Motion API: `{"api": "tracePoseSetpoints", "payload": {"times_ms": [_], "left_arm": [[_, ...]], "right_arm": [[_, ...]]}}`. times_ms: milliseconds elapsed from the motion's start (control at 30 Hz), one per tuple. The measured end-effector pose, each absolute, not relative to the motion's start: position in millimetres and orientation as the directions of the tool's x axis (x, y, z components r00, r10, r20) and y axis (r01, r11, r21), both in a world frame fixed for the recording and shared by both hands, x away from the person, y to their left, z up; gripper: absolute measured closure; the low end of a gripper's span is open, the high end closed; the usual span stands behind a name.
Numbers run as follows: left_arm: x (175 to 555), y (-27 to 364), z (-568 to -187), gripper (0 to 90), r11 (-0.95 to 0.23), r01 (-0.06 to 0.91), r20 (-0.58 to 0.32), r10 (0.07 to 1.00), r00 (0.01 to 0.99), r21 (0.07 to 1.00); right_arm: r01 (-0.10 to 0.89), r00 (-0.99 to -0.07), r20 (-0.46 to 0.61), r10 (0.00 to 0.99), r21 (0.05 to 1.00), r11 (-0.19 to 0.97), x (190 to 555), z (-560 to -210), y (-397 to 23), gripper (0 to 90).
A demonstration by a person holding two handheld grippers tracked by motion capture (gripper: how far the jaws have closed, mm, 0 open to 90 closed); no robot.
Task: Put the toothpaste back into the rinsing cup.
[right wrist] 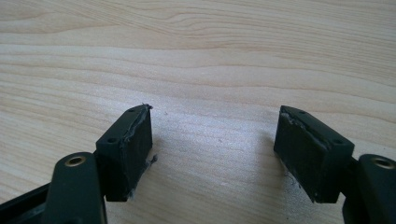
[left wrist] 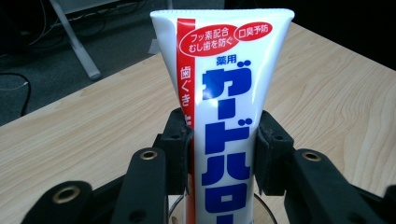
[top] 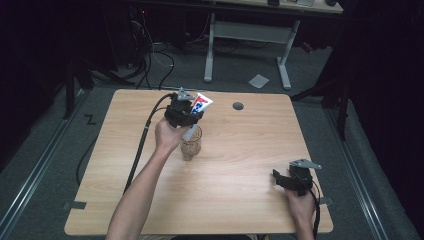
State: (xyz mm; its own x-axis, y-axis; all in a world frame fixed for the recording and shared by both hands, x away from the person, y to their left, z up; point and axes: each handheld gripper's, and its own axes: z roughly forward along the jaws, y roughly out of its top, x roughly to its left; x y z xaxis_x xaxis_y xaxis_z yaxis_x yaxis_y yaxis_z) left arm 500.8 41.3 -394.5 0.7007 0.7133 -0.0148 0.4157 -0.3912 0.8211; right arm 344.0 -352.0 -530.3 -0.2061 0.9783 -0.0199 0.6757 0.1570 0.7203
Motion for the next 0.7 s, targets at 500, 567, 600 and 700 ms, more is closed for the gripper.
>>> {"api": "tracePoseSetpoints", "payload": {"times_ms": [500, 567, 600, 700], "left_arm": [[499.1, 43.4, -403.2, 62.4, -0.391, 0.426, -0.022, 0.715, 0.699, 0.816], [498.8, 44.4, -404.6, 62.4, -0.389, 0.428, -0.024, 0.716, 0.697, 0.815], [498.6, 44.7, -405.0, 62.4, -0.387, 0.428, -0.026, 0.717, 0.697, 0.817], [498.4, 45.3, -406.2, 62.3, -0.399, 0.433, -0.022, 0.715, 0.699, 0.808]], "right_arm": [[0.676, -0.206, -0.02, 0.978, 0.72, 0.157, 344.0, -530.3, -352.0, 27.6], [0.676, -0.206, -0.02, 0.978, 0.72, 0.157, 344.0, -530.3, -352.0, 27.6], [0.675, -0.206, -0.02, 0.978, 0.72, 0.157, 344.0, -530.3, -352.0, 27.6], [0.675, -0.206, -0.02, 0.978, 0.72, 0.157, 344.0, -530.4, -352.0, 27.6]]}}
